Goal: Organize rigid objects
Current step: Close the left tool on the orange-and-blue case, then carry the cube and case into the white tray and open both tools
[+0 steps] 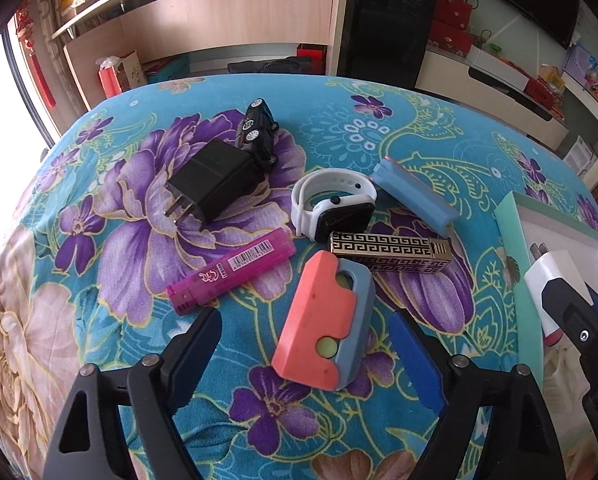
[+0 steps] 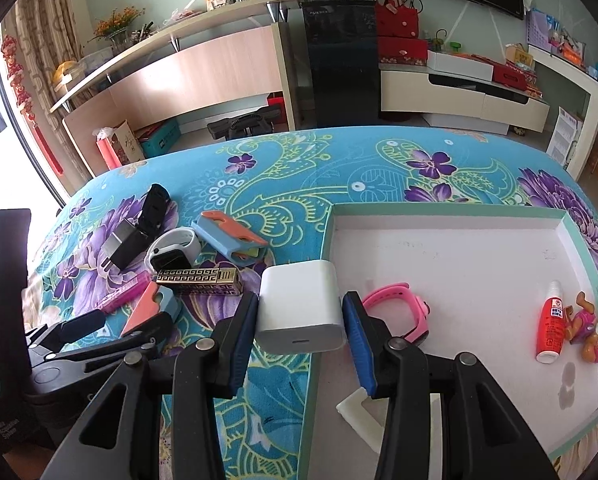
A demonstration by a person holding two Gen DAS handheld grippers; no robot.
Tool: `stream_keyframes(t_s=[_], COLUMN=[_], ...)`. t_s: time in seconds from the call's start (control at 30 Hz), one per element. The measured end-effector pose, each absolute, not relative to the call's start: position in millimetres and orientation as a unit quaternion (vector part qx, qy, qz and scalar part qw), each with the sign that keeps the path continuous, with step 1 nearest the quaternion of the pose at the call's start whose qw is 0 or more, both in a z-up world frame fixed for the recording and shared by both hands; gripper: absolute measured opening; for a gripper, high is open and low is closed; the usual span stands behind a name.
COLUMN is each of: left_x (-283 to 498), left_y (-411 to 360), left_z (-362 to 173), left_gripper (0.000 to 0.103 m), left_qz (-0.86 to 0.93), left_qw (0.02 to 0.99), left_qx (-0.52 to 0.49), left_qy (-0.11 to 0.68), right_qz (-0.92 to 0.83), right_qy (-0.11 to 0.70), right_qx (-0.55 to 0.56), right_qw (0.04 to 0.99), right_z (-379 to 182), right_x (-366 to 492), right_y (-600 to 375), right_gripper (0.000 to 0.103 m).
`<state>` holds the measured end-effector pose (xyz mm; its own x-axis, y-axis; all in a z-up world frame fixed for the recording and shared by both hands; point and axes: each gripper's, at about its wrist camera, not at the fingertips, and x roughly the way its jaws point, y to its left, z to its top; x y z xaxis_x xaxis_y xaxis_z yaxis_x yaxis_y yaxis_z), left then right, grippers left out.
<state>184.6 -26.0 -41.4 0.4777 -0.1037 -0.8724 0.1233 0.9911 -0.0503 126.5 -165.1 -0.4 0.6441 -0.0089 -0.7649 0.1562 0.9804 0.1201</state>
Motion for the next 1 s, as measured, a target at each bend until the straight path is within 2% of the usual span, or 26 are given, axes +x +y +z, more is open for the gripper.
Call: stream_keyframes(t_s=[0.1,0.17,0.33,0.4,0.47,0.5,0.7,1.0], left_x=[185.1,185.5,185.5,185.3,185.0,184.7,183.5,166.9], left_y=[-34.3,-38.7,-45.3,-47.3,-50.2,-51.2,-49.6,-48.3], left_z=[-45.4,-48.2,-50.7,-50.9,-49.8,-49.3,-42.8,1.3], left_gripper=[0.083,0.075,0.073,0.066,0.048,0.046,0.046,0.046], left_qz=[-0.065,-0.066,-0.060,-0.062,-0.064,-0.067,-0.072,-0.087], left_qw=[0.858,0.857,0.859,0.860,0.863,0.863,0.866,0.894], left_qx=[0.026,0.036,0.055,0.057,0.061,0.062,0.045,0.028], left_qy=[0.509,0.510,0.506,0.502,0.498,0.496,0.492,0.438], right_qz=[-0.043,-0.043,-0.045,-0.046,-0.046,-0.046,-0.046,-0.058], right_qy=[0.419,0.420,0.417,0.416,0.415,0.415,0.413,0.378], right_qx=[0.091,0.094,0.105,0.108,0.112,0.113,0.118,0.112], right_qw=[0.902,0.902,0.902,0.902,0.902,0.902,0.902,0.917], right_z=[-0.3,-0.4,1.3,1.6,1.9,2.2,3.4,21.1], right_x=[125.9,125.8,124.2,123.7,123.3,123.1,122.5,113.4], right_y=[-166.9,-168.8,-176.0,-178.7,-180.7,-181.4,-184.4,-189.8], right_gripper=[0.045,0.045,0.045,0.045,0.045,0.045,0.045,0.045])
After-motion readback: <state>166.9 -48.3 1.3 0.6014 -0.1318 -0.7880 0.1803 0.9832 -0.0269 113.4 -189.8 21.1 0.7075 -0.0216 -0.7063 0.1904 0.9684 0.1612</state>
